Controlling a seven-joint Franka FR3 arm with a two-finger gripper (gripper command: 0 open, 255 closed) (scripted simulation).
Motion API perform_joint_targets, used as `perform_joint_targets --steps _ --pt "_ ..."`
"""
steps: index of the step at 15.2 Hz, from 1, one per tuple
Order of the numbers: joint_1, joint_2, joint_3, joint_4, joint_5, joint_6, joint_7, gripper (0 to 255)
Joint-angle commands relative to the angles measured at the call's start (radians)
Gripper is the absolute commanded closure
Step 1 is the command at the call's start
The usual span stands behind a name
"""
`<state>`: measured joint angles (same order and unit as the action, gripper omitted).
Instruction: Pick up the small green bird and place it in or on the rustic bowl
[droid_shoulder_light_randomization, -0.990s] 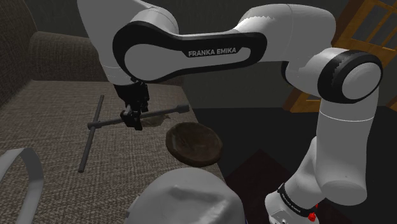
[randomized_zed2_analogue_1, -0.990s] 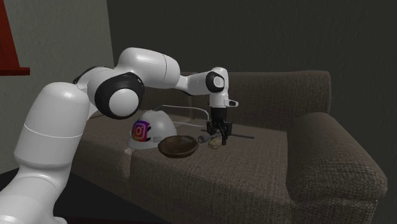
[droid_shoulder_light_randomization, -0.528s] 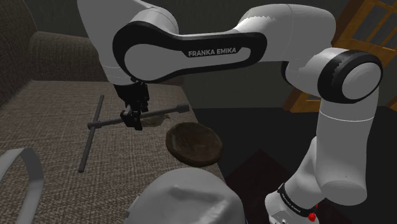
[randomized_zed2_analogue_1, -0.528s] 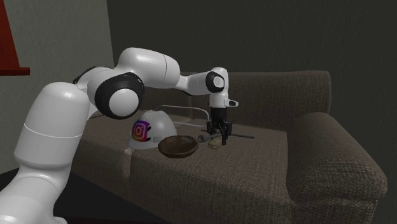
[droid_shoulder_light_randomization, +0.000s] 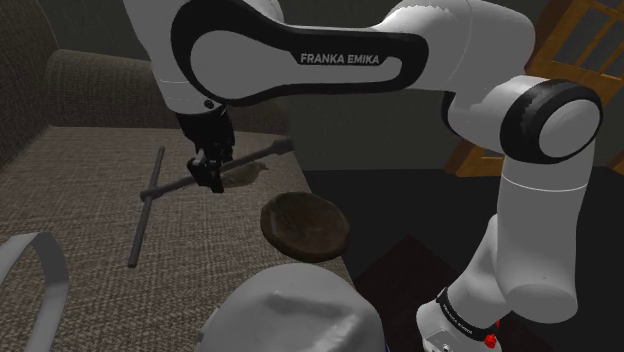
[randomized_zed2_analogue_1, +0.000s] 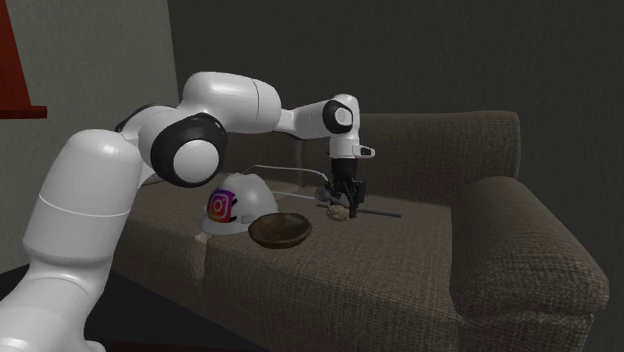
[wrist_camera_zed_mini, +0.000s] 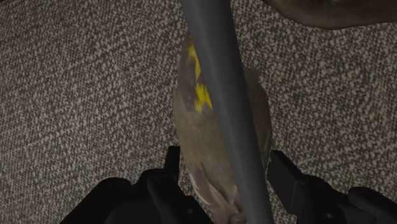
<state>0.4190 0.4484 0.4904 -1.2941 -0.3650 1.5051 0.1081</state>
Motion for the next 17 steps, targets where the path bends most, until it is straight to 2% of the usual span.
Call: perform_joint_targets --steps 1,10,17 --pt "0.005 0.002 0.0 0.031 -0.001 -0.028 -0.006 255" --pt "0.044 0.039 -0.003 0.211 -0.019 -0.168 -0.03 255" --pt "0.102 0.104 -0.014 0.418 -0.053 -0.304 -0.057 255"
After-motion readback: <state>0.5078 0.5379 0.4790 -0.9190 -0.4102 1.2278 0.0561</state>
